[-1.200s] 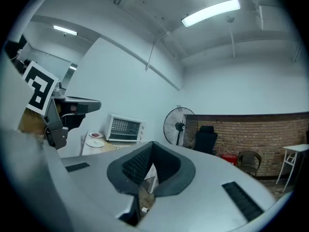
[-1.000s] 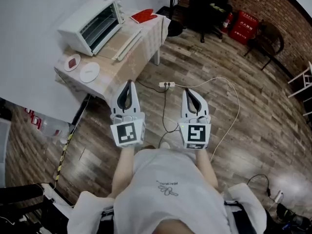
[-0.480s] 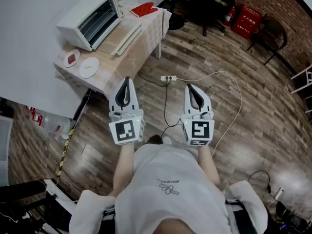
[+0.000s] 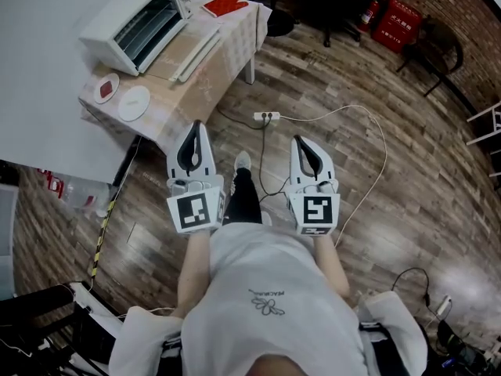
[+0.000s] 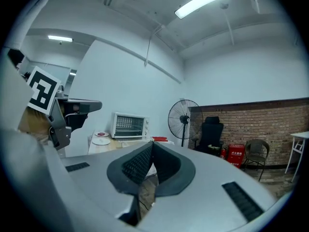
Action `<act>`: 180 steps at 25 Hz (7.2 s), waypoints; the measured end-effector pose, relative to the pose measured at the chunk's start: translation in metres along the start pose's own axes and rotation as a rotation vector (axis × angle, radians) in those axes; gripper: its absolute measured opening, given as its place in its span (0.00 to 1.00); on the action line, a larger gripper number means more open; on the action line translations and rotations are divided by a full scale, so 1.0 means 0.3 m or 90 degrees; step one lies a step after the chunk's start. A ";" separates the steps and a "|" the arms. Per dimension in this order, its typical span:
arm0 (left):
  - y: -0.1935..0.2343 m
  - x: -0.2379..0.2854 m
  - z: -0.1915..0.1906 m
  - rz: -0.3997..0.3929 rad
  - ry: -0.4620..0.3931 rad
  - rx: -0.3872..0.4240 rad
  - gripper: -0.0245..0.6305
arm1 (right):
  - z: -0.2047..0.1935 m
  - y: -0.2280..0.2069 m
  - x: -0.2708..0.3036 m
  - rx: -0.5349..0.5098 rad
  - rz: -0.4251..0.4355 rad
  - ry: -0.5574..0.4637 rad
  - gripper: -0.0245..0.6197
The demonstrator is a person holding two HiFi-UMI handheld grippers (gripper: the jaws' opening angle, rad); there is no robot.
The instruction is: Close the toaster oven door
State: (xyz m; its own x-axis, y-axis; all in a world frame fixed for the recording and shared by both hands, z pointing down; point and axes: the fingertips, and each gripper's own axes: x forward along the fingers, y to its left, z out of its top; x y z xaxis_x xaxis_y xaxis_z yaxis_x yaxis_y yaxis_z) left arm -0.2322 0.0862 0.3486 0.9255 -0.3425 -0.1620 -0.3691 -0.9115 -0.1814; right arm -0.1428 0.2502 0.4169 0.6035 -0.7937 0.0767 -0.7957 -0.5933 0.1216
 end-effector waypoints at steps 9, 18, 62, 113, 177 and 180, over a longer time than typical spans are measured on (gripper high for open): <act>-0.010 0.160 -0.040 -0.028 0.006 -0.003 0.06 | -0.022 -0.057 0.113 0.002 -0.007 0.005 0.05; -0.025 0.419 -0.097 -0.051 0.007 -0.047 0.06 | -0.066 -0.175 0.288 0.018 -0.040 0.042 0.05; 0.397 1.339 -0.172 0.124 -0.005 -0.046 0.06 | 0.213 -0.347 1.549 0.086 0.202 -0.007 0.05; 0.539 1.194 -0.224 0.376 0.088 0.046 0.06 | -0.303 0.090 1.873 0.599 0.596 0.428 0.23; 0.597 1.031 -0.272 0.459 0.133 0.039 0.06 | -0.500 0.180 1.996 0.750 0.443 0.551 0.14; 0.587 1.028 -0.270 0.458 0.135 0.041 0.06 | -0.496 0.178 1.994 0.744 0.429 0.544 0.14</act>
State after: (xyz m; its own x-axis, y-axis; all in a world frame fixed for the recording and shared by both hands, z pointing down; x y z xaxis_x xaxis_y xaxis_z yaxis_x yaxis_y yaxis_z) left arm -0.0049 -0.1983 0.3452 0.4481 -0.8910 -0.0732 -0.8872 -0.4332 -0.1585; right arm 0.1834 -0.2364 0.6166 -0.3280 -0.8748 0.3565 -0.2748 -0.2726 -0.9220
